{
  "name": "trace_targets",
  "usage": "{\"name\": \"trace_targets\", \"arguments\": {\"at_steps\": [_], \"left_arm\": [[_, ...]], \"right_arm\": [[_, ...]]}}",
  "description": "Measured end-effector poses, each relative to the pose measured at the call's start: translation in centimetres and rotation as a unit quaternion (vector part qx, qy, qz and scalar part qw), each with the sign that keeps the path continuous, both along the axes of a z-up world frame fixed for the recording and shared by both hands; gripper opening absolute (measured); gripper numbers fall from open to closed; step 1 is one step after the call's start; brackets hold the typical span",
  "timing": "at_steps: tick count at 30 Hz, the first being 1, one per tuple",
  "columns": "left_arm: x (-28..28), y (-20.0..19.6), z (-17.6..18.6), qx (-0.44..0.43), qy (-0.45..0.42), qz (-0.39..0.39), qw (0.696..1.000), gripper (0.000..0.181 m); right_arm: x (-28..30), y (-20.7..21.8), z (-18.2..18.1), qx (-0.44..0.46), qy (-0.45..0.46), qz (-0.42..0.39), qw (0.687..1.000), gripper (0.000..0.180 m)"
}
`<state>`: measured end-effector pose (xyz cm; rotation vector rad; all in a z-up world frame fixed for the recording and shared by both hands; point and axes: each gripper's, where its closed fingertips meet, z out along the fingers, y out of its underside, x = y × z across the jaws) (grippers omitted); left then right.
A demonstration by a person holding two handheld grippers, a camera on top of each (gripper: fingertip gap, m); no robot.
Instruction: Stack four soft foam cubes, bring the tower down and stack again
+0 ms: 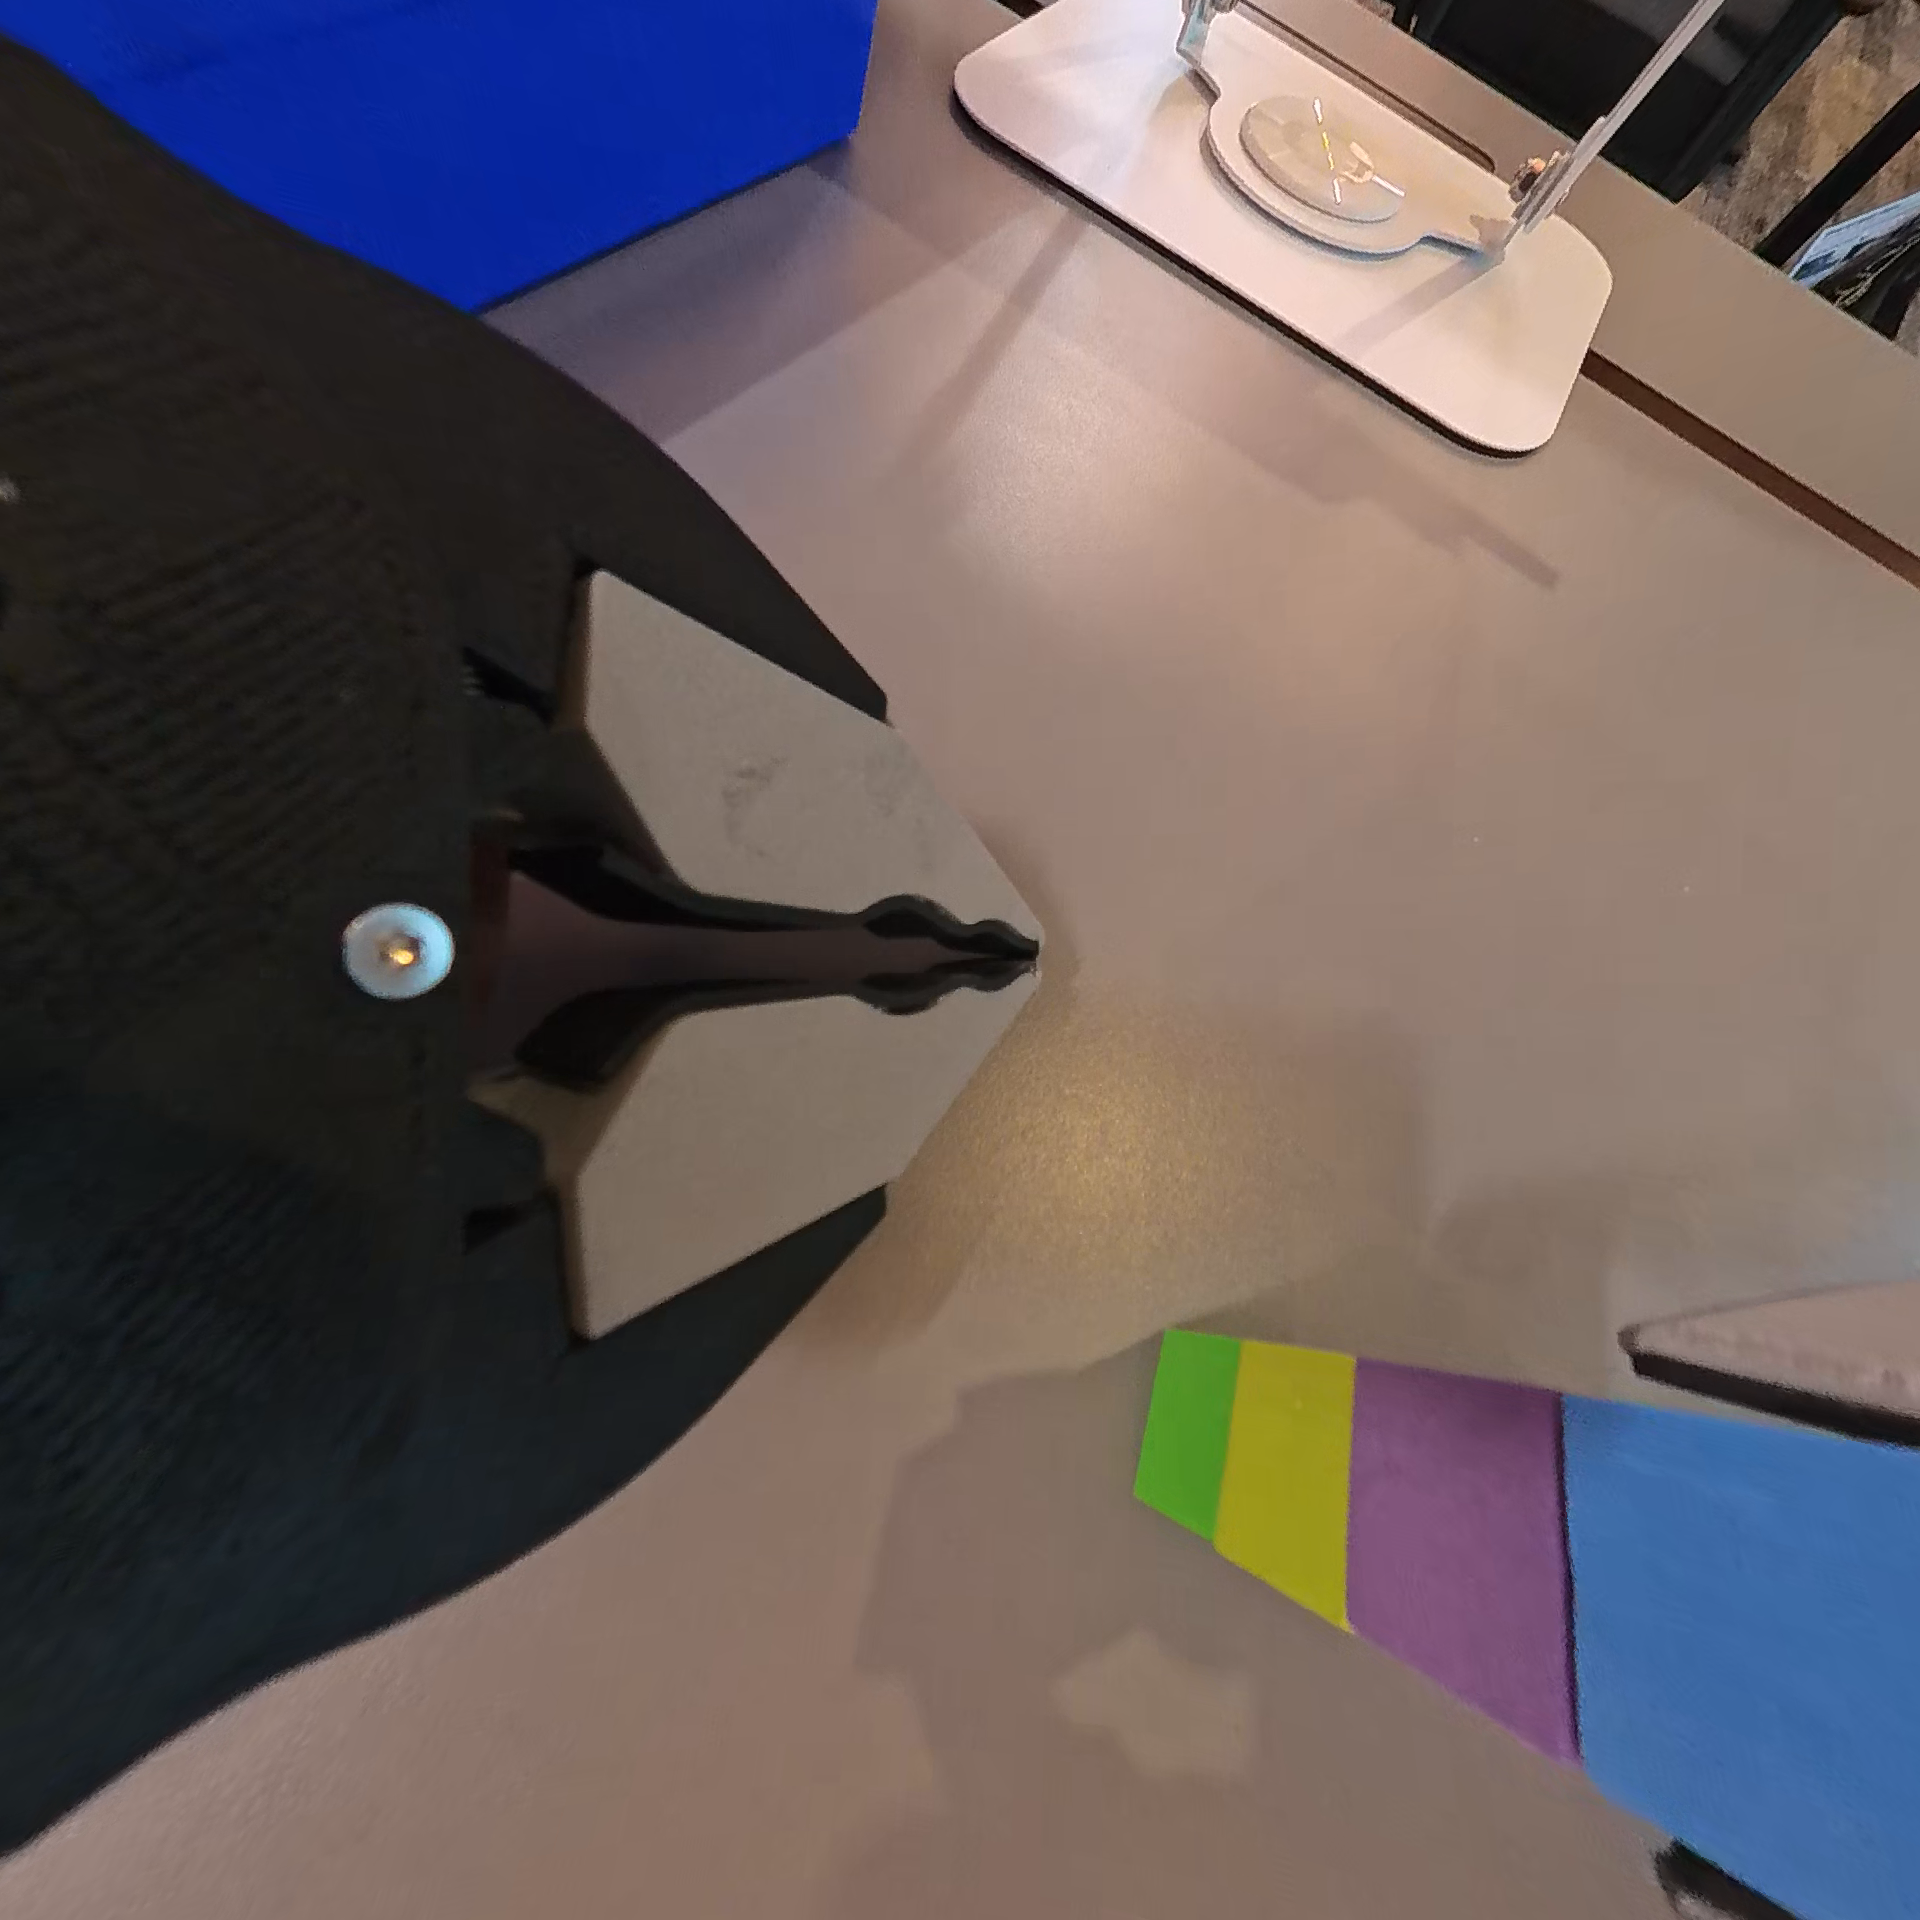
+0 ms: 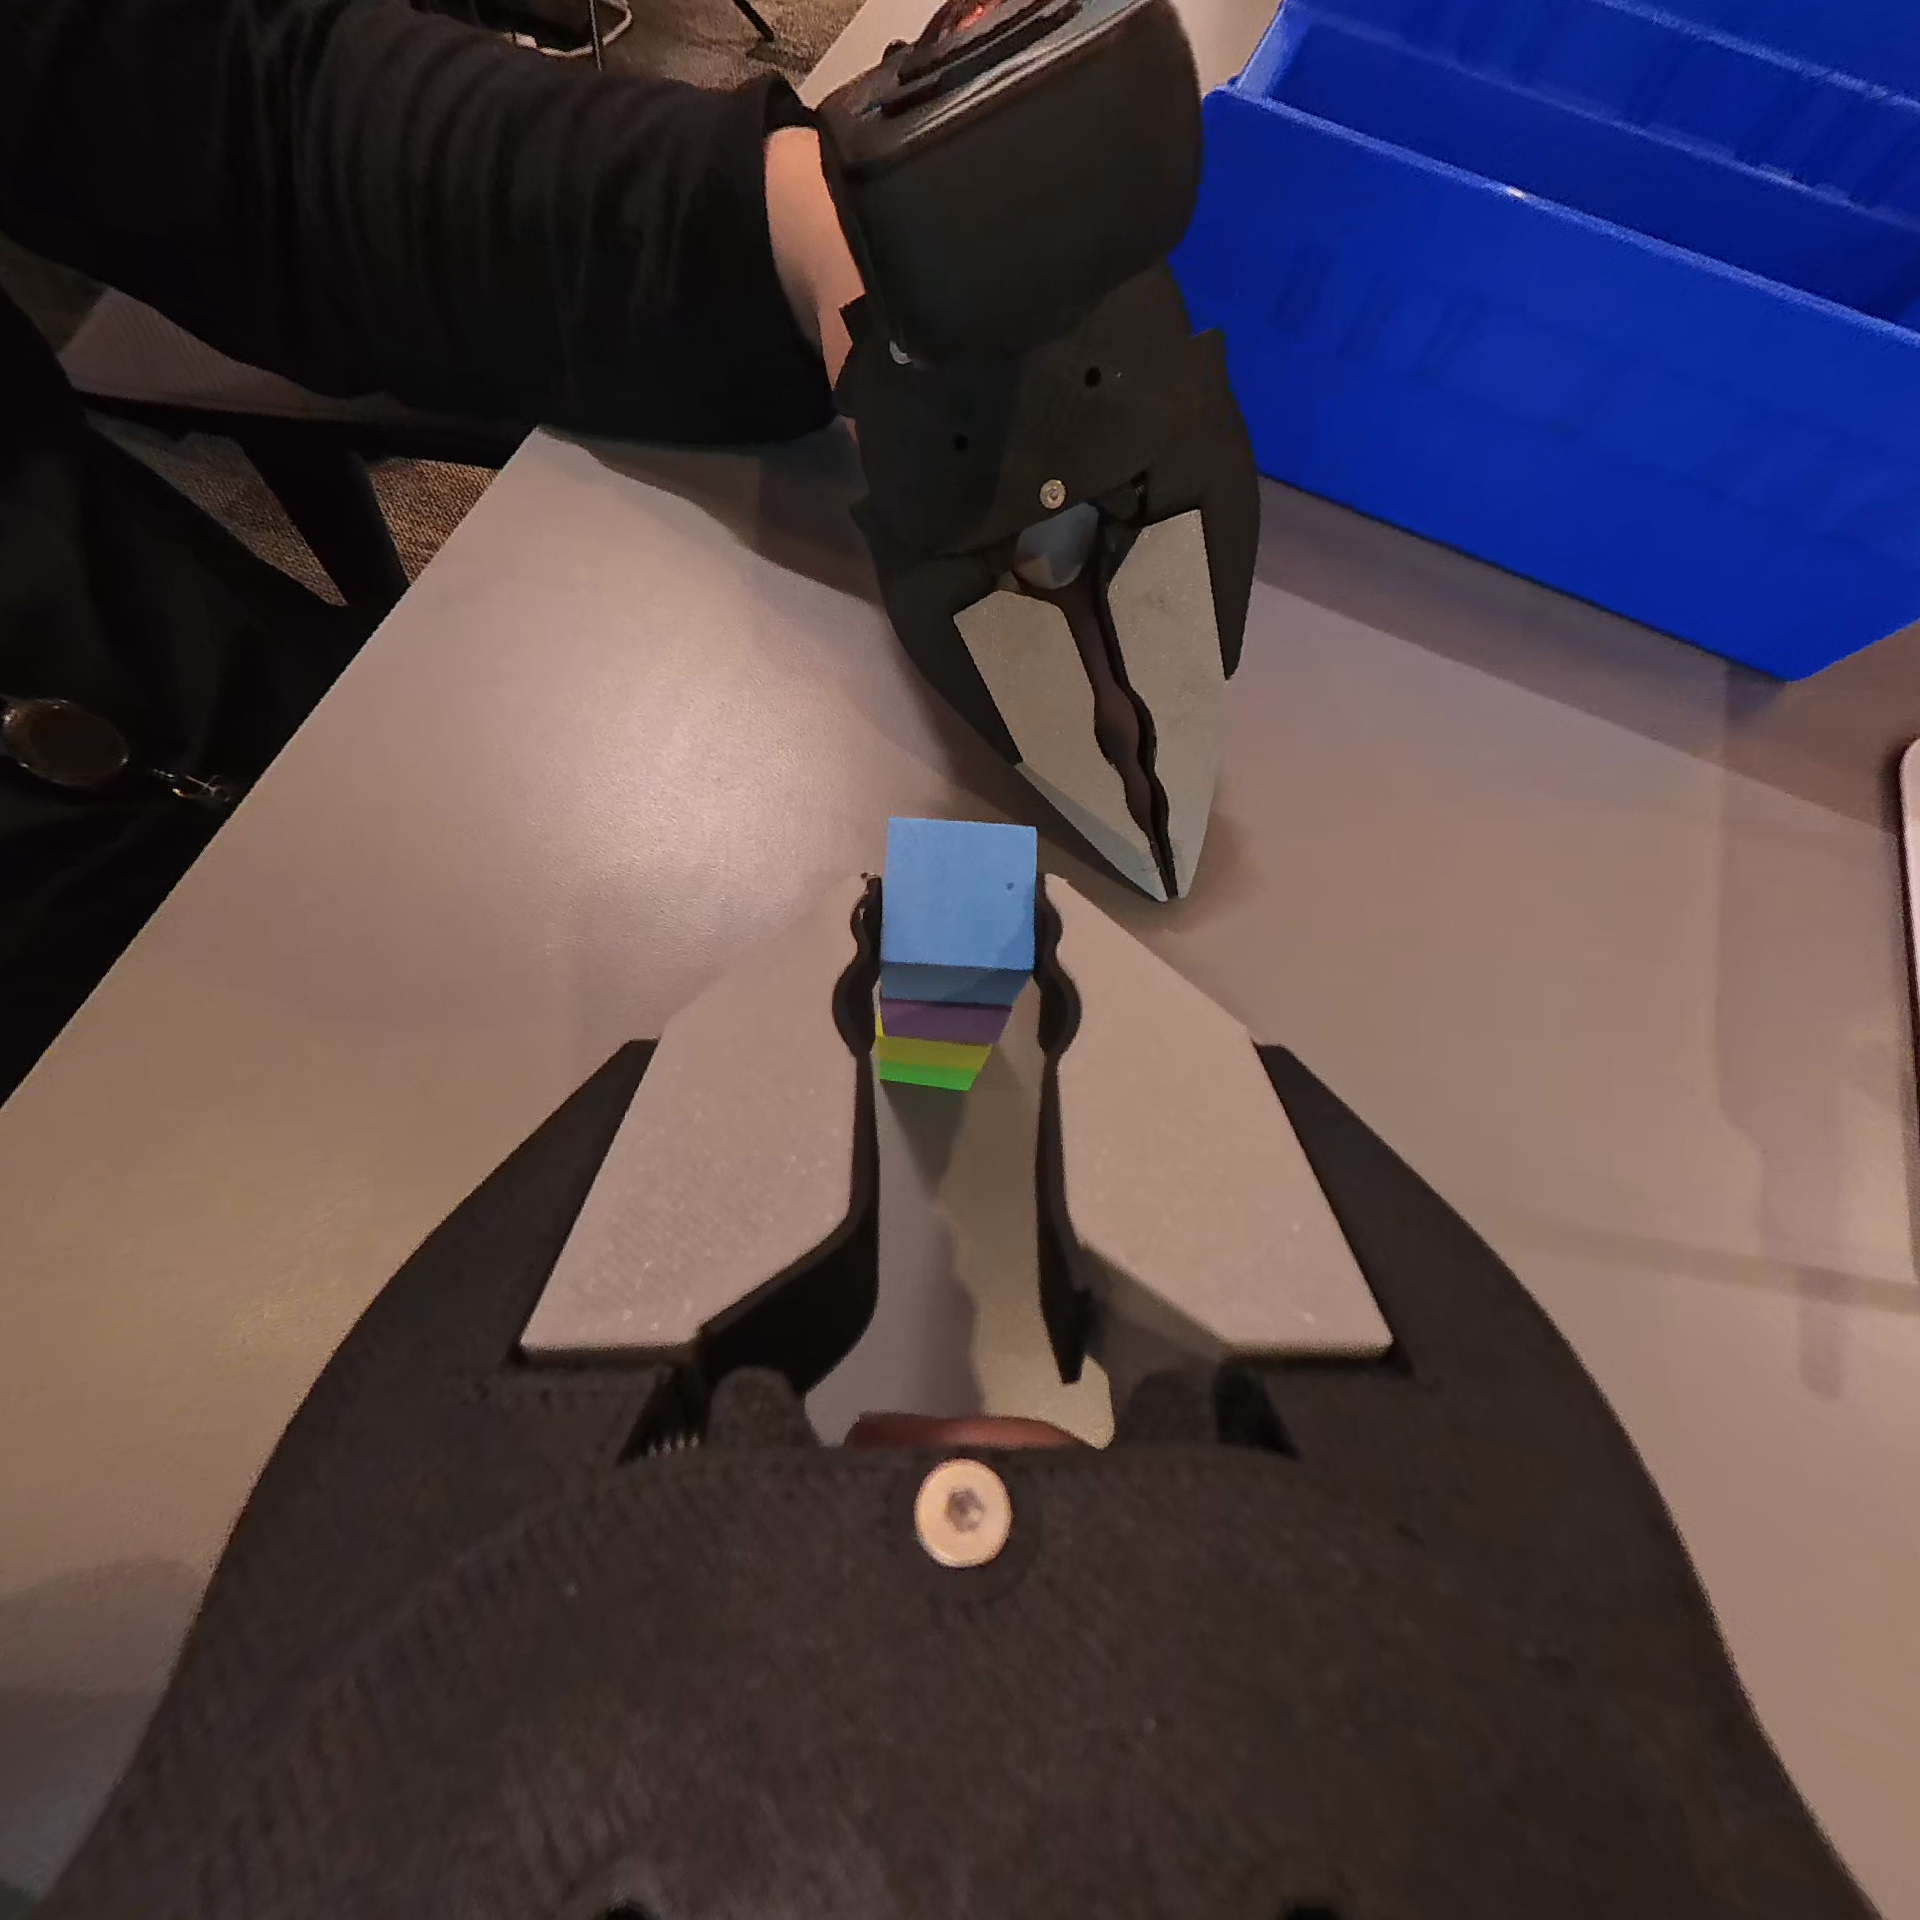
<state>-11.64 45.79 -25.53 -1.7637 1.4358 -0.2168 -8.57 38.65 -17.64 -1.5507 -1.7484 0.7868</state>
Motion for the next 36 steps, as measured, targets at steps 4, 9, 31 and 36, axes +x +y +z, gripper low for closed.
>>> {"name": "trace_targets", "arguments": {"at_steps": [4,9,31,36], "left_arm": [[0.0,0.0,0.0,0.002,0.001,0.000,1.000,0.000],[0.0,0.0,0.0,0.001,0.001,0.000,1.000,0.000],[0.0,0.0,0.0,0.000,0.000,0.000,1.000,0.000],[0.0,0.0,0.0,0.002,0.001,0.000,1.000,0.000]], "right_arm": [[0.0,0.0,0.0,0.000,0.000,0.000,1.000,0.026],[-0.1,0.0,0.0,-0.001,0.001,0.001,1.000,0.026],[1.0,0.2,1.0,-0.017,0.042,-0.034,0.998,0.056],[3.1,0.4,3.1,0.005,0.107,-0.087,0.990,0.051]]}}
